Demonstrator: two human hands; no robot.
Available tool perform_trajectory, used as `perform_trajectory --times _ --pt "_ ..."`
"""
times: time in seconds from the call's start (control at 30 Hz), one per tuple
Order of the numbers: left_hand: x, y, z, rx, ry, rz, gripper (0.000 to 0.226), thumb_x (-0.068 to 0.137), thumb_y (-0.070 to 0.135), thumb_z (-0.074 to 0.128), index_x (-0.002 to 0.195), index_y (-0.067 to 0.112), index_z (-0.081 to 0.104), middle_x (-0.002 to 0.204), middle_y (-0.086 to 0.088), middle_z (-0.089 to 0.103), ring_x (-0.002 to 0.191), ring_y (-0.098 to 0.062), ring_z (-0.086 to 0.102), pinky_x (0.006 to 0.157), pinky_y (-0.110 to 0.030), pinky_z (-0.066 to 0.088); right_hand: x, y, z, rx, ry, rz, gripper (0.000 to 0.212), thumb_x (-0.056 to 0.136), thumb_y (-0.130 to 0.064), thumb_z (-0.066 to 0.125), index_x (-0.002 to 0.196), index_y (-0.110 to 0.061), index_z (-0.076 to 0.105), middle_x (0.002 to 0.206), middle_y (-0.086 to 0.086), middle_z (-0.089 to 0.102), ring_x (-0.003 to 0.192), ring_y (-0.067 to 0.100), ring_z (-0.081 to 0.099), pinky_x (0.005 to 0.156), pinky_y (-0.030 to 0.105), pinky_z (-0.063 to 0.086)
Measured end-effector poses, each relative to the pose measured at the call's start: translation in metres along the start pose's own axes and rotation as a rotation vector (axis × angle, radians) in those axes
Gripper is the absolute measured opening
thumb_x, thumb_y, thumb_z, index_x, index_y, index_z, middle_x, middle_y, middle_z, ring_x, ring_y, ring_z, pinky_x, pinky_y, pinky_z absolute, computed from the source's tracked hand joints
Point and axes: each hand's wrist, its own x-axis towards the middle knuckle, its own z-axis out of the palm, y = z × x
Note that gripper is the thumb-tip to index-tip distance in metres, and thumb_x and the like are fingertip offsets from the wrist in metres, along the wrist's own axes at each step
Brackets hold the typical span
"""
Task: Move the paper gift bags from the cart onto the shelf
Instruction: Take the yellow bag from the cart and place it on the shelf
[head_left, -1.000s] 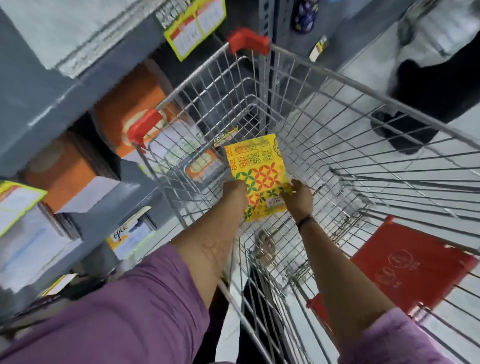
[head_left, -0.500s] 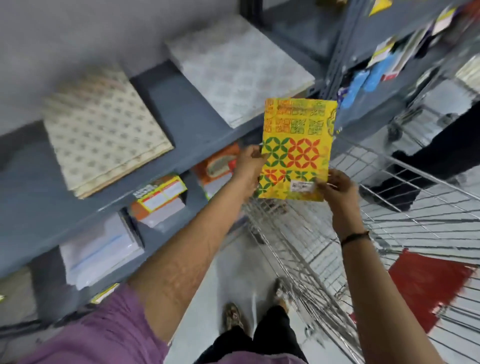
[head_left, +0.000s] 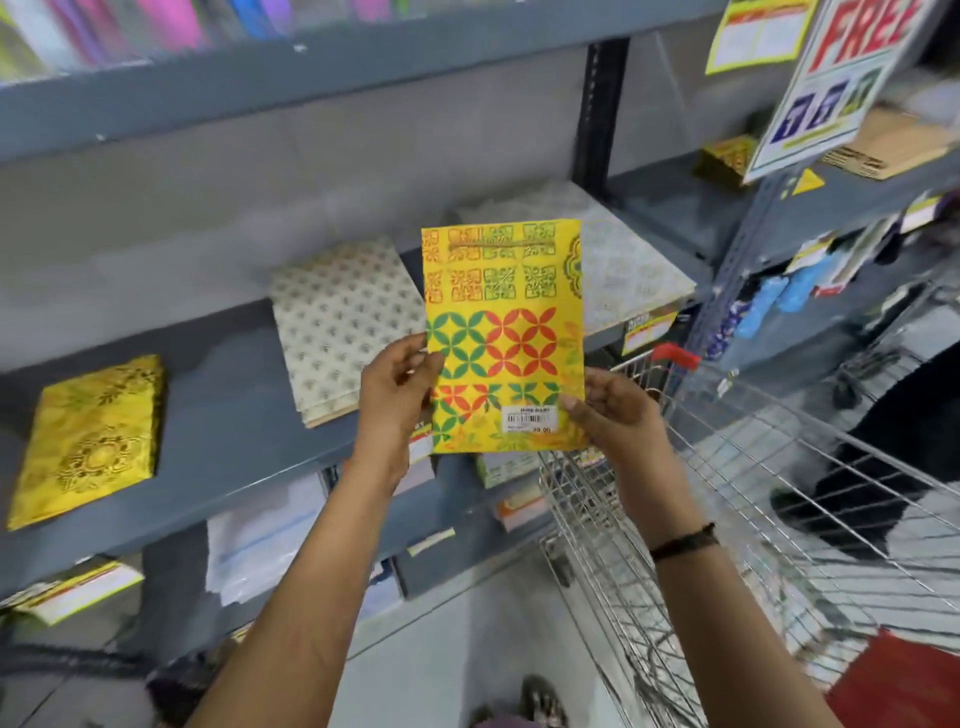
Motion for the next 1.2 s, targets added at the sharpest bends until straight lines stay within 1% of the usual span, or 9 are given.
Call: perform_trajectory --times 0.07,0.23,0.4,0.53,0.67,0.77,0.9,1.07,1.2 --pt "-0.002 -0.001 -0.006 -0.016 0.037 0.01 0.027 0.094 0.008 0.055 0.12 0.007 0.06 0.088 -0.001 0.065 0.071 -0.017 0.058 0.064 -0.03 0.045 0.001 -0.002 0.005 -0.01 -0.028 0.002 0.03 0.084 0.003 0.061 0.113 0.006 0.057 0.107 0.033 0.064 0.085 0.031 0.062 0.071 0.039 0.054" --pt "0.001 0.001 -0.001 -0.05 0.051 0.069 0.026 0.093 0.002 0.054 0.118 0.006 0.061 0.089 -0.005 0.066 0.074 -0.011 0.063 0.068 -0.027 0.053 0.008 -0.004 0.006 -0.004 -0.029 0.028 0.029 0.084 0.002 0.061 0.113 0.004 0.057 0.107 0.028 0.066 0.089 0.031 0.063 0.081 0.05 0.053" --pt "0.007 -0.005 -0.002 -0.069 0.062 0.08 0.033 0.094 -0.002 0.05 0.127 -0.003 0.055 0.103 -0.018 0.061 0.082 -0.022 0.06 0.077 -0.032 0.051 0.019 0.002 0.006 -0.037 -0.046 0.014 0.027 0.083 0.001 0.063 0.11 0.001 0.059 0.1 0.022 0.068 0.079 0.024 0.062 0.06 0.024 0.05" --pt "0.005 -0.011 -0.02 -0.071 0.178 0.117 0.028 0.093 -0.001 0.052 0.12 0.002 0.059 0.087 -0.008 0.063 0.073 -0.015 0.059 0.063 -0.023 0.053 0.027 0.012 0.025 -0.076 -0.135 0.038 0.021 0.083 -0.003 0.064 0.102 -0.011 0.063 0.092 0.01 0.07 0.062 0.006 0.062 0.048 0.012 0.045" --pt "0.005 -0.016 -0.064 -0.079 0.404 0.173 0.022 0.089 0.001 0.059 0.098 0.021 0.055 0.074 0.002 0.059 0.07 -0.014 0.058 0.066 -0.027 0.048 0.033 0.019 0.074 -0.12 -0.256 0.052 0.022 0.084 0.0 0.063 0.105 -0.004 0.063 0.09 0.013 0.071 0.067 0.006 0.066 0.058 0.017 0.05" --pt "0.004 -0.028 -0.117 -0.056 0.592 0.219 0.028 0.089 0.001 0.059 0.085 0.029 0.055 0.073 0.006 0.059 0.064 0.001 0.057 0.062 -0.015 0.048 0.031 0.028 0.131 -0.155 -0.373 0.07 0.025 0.083 -0.007 0.065 0.108 -0.008 0.061 0.098 0.019 0.07 0.083 0.019 0.064 0.073 0.035 0.053" --pt "0.006 -0.042 -0.191 -0.001 0.741 0.217 0.024 0.092 0.002 0.055 0.089 0.026 0.056 0.075 0.009 0.056 0.06 0.008 0.055 0.057 -0.005 0.044 0.027 0.042 0.213 -0.124 -0.504 0.046 0.018 0.085 -0.006 0.064 0.089 -0.024 0.065 0.079 -0.007 0.072 0.065 0.0 0.061 0.054 0.012 0.046" --pt "0.02 -0.065 -0.294 0.169 0.844 0.183 0.018 0.093 0.001 0.051 0.104 0.012 0.06 0.079 0.007 0.059 0.066 0.008 0.057 0.06 -0.008 0.044 0.024 0.075 0.322 -0.239 -0.602 0.006 0.03 0.084 0.002 0.061 0.087 -0.028 0.063 0.079 -0.009 0.066 0.068 0.0 0.061 0.066 0.017 0.05" --pt "0.037 -0.082 -0.356 0.28 0.841 0.095 0.023 0.095 0.005 0.05 0.115 0.003 0.061 0.098 -0.004 0.065 0.079 -0.012 0.06 0.071 -0.022 0.05 0.02 0.102 0.386 -0.353 -0.621 -0.001 0.025 0.083 0.0 0.061 0.093 -0.021 0.068 0.068 -0.017 0.061 0.064 -0.001 0.055 0.064 0.01 0.044"
